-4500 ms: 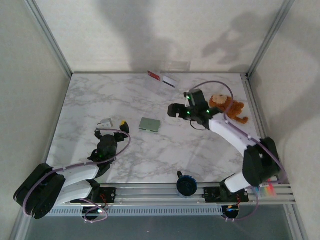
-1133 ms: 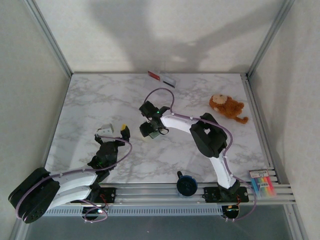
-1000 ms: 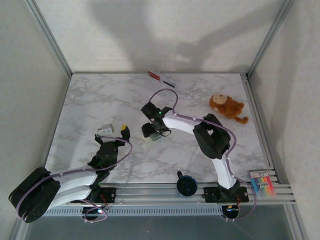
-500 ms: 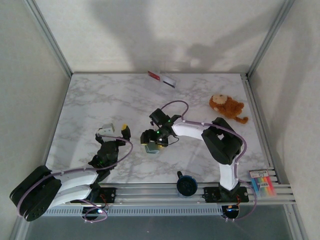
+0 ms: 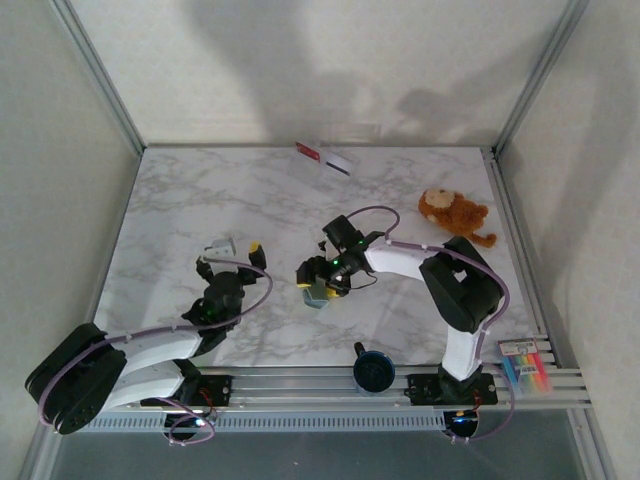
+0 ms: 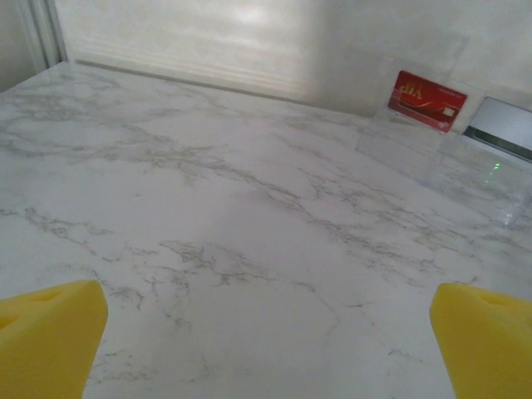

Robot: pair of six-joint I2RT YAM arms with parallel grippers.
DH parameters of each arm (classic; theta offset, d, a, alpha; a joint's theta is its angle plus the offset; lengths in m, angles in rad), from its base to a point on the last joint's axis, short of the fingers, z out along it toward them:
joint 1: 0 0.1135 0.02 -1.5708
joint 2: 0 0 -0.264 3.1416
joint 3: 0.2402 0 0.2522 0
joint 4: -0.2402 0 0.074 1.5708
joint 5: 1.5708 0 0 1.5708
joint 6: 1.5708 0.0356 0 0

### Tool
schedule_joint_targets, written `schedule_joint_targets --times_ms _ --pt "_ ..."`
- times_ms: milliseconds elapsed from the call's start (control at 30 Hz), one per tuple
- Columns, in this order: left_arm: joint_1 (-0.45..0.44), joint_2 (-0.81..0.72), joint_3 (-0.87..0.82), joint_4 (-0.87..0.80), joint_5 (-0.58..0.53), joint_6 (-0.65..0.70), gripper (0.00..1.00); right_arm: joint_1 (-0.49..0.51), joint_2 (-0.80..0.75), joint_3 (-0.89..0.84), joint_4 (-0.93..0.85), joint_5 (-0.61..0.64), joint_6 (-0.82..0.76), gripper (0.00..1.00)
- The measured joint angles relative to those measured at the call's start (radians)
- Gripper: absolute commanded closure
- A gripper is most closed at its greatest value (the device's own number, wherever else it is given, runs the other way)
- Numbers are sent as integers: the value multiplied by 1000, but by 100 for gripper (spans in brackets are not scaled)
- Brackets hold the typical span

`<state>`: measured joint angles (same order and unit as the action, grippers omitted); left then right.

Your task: Put the credit cards into the card holder

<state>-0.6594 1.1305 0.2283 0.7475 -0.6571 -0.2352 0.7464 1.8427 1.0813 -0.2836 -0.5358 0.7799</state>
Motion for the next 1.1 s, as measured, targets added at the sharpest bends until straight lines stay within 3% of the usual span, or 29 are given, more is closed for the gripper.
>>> schedule_joint_targets --times_ms 133,200,333,533,733,833,900,1100 --pt "8 2 224 -412 -127 -344 1 2 -35 -15 15 -35 -2 24" --pt "16 -5 312 -537 -101 -409 3 2 -48 -22 36 -52 2 24" --pt "26 -62 365 -649 116 -455 2 2 -64 -25 72 -76 2 24" --pt "128 -75 370 -712 599 -523 13 2 -98 -44 99 -90 -6 24" --pt "189 10 402 -742 942 -581 34 2 -128 -80 140 -109 -9 23" --pt "190 42 402 -735 1067 -611 38 2 -134 -95 159 -122 -8 23" --pt "190 53 402 -730 1113 -626 49 2 -136 -103 176 -127 -7 23" --pt "199 76 403 -731 1187 -650 59 2 -140 -111 201 -149 -6 23"
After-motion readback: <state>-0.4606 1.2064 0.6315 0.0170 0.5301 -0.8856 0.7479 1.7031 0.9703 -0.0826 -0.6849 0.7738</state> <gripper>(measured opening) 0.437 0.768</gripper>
